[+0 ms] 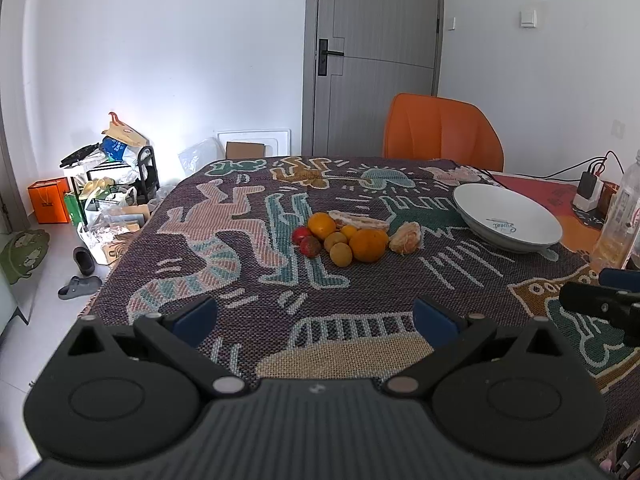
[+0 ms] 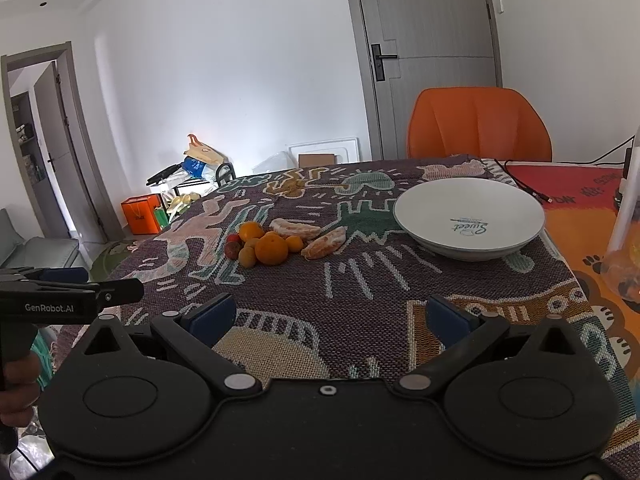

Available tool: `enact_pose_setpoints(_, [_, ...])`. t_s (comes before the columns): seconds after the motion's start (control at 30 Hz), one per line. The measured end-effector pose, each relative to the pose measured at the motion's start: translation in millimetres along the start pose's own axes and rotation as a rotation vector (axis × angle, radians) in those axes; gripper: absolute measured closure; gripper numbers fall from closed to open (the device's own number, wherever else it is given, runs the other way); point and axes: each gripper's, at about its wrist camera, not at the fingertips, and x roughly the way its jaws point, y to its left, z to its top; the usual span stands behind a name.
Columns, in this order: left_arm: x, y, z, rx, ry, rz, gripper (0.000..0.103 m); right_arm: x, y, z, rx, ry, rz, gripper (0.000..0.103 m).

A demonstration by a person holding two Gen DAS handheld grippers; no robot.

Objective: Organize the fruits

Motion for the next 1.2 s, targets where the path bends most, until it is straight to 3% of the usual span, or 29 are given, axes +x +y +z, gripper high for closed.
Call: enact_pose_setpoints(1.2, [-2.1,0.2,2.1,0.000,-0.009,-0.006,0.000,1.1,3.5,1.7,-0.010,0.004,0.011,0.000])
